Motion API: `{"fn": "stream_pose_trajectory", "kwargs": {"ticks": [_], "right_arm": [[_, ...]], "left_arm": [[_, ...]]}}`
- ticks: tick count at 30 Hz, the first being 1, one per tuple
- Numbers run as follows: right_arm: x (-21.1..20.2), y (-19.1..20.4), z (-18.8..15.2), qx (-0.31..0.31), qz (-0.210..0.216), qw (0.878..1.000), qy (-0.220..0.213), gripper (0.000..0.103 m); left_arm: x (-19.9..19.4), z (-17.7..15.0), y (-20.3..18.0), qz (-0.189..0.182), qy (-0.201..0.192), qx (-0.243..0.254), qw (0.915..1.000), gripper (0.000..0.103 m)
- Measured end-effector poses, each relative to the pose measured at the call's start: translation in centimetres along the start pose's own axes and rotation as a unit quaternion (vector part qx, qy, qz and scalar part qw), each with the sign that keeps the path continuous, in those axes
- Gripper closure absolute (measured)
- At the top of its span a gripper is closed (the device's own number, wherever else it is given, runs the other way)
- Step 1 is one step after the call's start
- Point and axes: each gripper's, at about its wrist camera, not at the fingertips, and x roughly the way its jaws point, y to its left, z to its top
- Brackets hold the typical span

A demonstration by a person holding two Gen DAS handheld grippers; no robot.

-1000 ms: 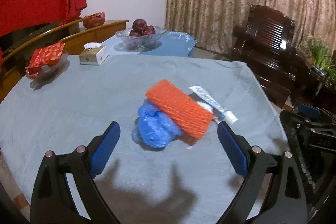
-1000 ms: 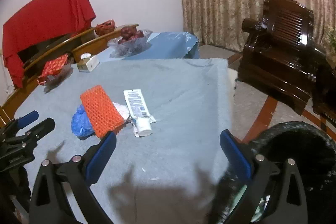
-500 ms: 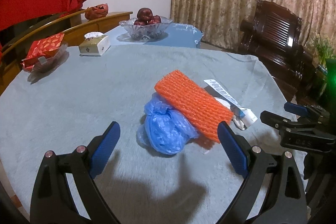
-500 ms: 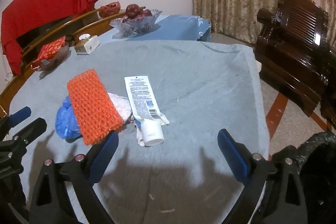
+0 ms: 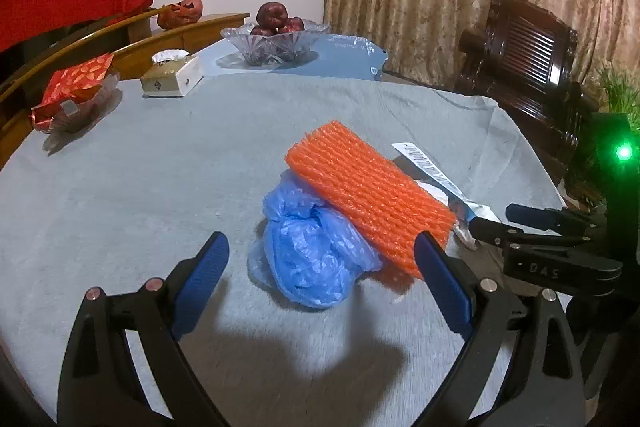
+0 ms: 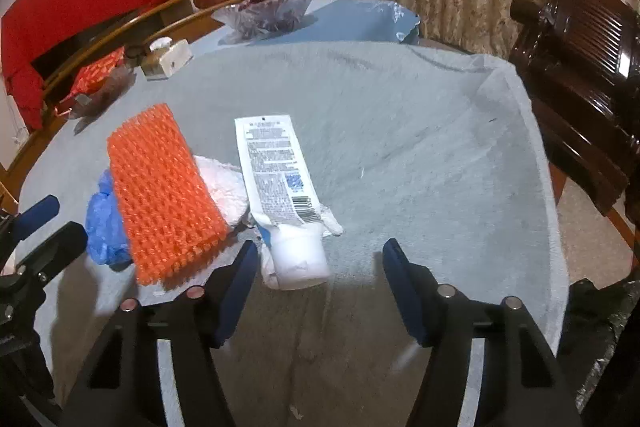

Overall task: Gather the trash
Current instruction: 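Grasp the white tube with the right gripper while the left grasps the orange mesh sleeve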

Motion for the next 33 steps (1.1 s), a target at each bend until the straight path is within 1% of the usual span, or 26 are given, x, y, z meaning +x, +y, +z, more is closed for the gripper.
{"fn": "stream_pose_trajectory", "kwargs": {"ticks": [4,6,7,9,10,11,16,18,25,28,29,30,32,33], "right_arm": [[0.9,-0.2,0.2,0.006,0.010,1.000,0.011,0.049],[1.1,-0.2,0.3,0.007,0.012,1.000,0.010,0.049],[1.1,-0.2,0.4,0.006,0.015,1.000,0.009,0.051],[1.3,-0.1,0.6,0.006,0.023,1.000,0.009,0.055],[1.3,-0.1,0.7,0.006,0.029,1.000,0.010,0.063],[1.4,0.0,0.7,0.007,0.031,0.999,0.011,0.067],[0.7,-0.4,0.5,0.016,0.036,0.999,0.007,0.072],[0.2,-0.6,0.4,0.021,0.035,0.999,0.002,0.072],[-1.6,-1.5,0.0,0.028,0.017,0.999,-0.012,0.072],[-2.3,-2.0,0.0,0.025,0.002,1.000,-0.019,0.072],[-2.4,-2.2,0.0,0.027,0.001,0.999,-0.020,0.072],[-2.5,-2.5,0.1,0.031,0.001,0.999,-0.021,0.072],[-2.6,-2.9,0.2,0.036,-0.002,0.999,-0.024,0.072],[-2.7,-3.0,0.3,0.037,-0.002,0.999,-0.025,0.072]], "left_arm": [[0.6,0.0,0.0,0.000,0.003,-0.002,1.0000,0.012],[0.9,0.0,-0.1,0.000,0.004,-0.002,1.0000,0.012],[1.0,0.0,0.0,0.000,0.005,-0.002,1.0000,0.012],[1.2,0.0,-0.1,-0.001,0.007,-0.002,1.0000,0.012],[1.4,0.0,-0.1,-0.001,0.008,-0.002,1.0000,0.012],[1.5,0.0,-0.1,-0.001,0.009,-0.002,1.0000,0.012],[1.7,-0.1,-0.2,-0.002,0.010,-0.001,0.9999,0.012],[1.7,-0.1,-0.2,-0.002,0.011,-0.002,0.9999,0.012],[1.7,0.8,-0.8,-0.005,0.005,-0.002,1.0000,0.012],[2.0,1.1,-1.3,-0.007,0.005,-0.001,1.0000,0.012],[2.0,1.3,-1.5,-0.008,0.004,0.000,1.0000,0.017],[2.1,1.4,-1.7,-0.010,0.005,0.001,0.9999,0.025],[2.4,1.6,-2.1,-0.016,0.009,0.003,0.9998,0.031],[2.5,1.7,-2.3,-0.018,0.009,0.003,0.9998,0.031]]}}
